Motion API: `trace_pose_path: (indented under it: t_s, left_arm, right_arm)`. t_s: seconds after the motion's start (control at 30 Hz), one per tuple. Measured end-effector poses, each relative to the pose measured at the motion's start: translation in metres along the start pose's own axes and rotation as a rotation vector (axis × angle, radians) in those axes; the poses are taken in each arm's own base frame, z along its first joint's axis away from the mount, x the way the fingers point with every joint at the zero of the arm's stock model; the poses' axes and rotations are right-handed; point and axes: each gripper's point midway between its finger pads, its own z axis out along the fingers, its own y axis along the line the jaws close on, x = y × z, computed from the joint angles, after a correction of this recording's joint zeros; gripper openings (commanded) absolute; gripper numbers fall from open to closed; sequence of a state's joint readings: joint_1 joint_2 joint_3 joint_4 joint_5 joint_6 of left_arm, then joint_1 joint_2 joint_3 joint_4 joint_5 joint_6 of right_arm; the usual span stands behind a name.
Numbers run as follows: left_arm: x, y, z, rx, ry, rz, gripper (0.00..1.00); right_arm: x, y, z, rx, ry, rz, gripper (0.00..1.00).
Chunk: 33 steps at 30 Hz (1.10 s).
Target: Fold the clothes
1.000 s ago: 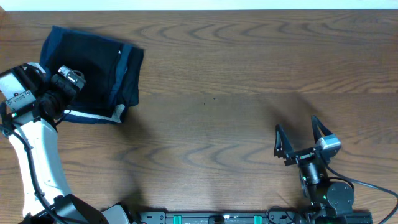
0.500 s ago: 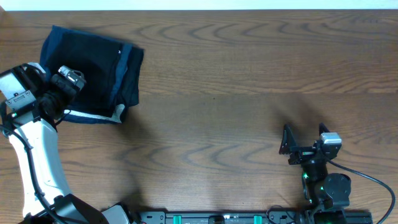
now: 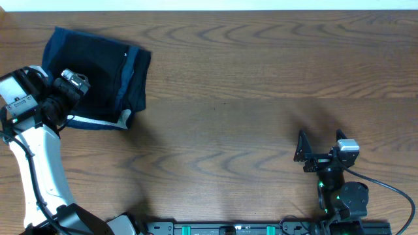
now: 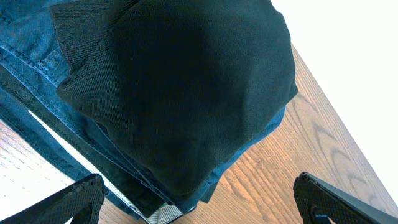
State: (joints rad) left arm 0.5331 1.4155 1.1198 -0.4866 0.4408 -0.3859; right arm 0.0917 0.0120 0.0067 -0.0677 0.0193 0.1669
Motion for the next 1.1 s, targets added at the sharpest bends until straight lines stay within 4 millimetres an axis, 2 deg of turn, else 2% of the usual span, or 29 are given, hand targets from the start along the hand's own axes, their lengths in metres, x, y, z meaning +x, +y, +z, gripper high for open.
trace_pose_path:
  t_s: [0.93,1.03,1.1]
  left_arm:
    - [0.000,0.000,-0.001,0.001,-0.001,0.001,0.98]
    - [-0.001,-0.007,-0.010,0.012,-0.022,0.015,0.98]
    - [-0.002,-0.023,-0.024,0.042,-0.055,0.049,0.98]
  right_arm:
    - [0.000,0.000,0.000,0.000,0.000,0.000,0.99]
    - [0.000,0.000,0.000,0.000,0.000,0.000,0.99]
    - [0.000,0.000,0.000,0.000,0.000,0.000,0.99]
